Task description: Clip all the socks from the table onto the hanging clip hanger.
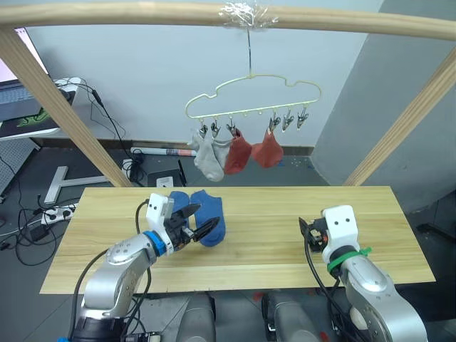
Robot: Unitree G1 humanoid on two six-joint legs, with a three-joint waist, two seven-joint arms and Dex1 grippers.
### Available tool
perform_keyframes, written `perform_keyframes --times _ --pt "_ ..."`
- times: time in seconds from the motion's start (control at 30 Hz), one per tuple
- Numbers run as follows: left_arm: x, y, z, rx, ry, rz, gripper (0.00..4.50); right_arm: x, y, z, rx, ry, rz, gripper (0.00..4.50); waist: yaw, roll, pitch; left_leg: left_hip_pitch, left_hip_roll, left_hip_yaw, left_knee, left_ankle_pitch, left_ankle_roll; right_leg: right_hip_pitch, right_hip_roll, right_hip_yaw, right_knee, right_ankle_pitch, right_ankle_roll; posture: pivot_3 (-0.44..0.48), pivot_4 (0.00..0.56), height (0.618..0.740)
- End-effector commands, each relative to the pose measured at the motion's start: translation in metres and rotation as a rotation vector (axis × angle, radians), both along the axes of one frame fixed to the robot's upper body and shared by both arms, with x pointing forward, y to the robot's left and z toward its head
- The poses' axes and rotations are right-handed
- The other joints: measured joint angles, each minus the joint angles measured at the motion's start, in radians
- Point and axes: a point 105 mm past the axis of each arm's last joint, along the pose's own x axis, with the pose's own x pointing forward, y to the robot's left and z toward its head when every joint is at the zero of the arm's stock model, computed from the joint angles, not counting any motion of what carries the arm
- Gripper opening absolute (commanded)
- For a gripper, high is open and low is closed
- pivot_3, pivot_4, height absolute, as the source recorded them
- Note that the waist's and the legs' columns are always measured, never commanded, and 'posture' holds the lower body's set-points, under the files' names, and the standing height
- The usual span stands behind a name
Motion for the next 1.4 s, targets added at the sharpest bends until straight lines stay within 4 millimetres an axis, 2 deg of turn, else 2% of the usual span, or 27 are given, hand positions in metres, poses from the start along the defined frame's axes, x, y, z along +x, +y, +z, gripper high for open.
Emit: perform_keyframes --times 0.03,0.33,1.4 --pt "0.000 0.003 0.016 -0.029 -0.063 0.040 4.11 -0.005 0.002 0.015 0.030 -0.068 0.014 3.10 0.001 0.000 -0.005 0.000 0.000 0.000 0.000 0.000 0.000 0.000 0.000 0.000 0.000 0.000 0.000 0.042 0.180 0.740" --pt "-0.006 -0.002 0.014 -0.044 -0.044 0.027 4.11 -0.009 0.005 0.011 0.058 -0.054 0.012 3.10 0.002 0.000 -0.010 0.001 0.000 0.000 0.000 0.000 0.000 0.001 0.000 0.000 0.000 -0.002 -0.002 0.038 0.186 0.740" --pt "-0.002 -0.006 0.023 -0.049 -0.061 0.001 4.11 -0.014 0.007 0.007 0.081 -0.028 0.012 3.10 0.002 0.000 -0.010 -0.001 0.000 0.000 -0.002 0.000 0.000 -0.002 0.000 0.000 -0.002 -0.004 -0.003 0.035 0.195 0.740"
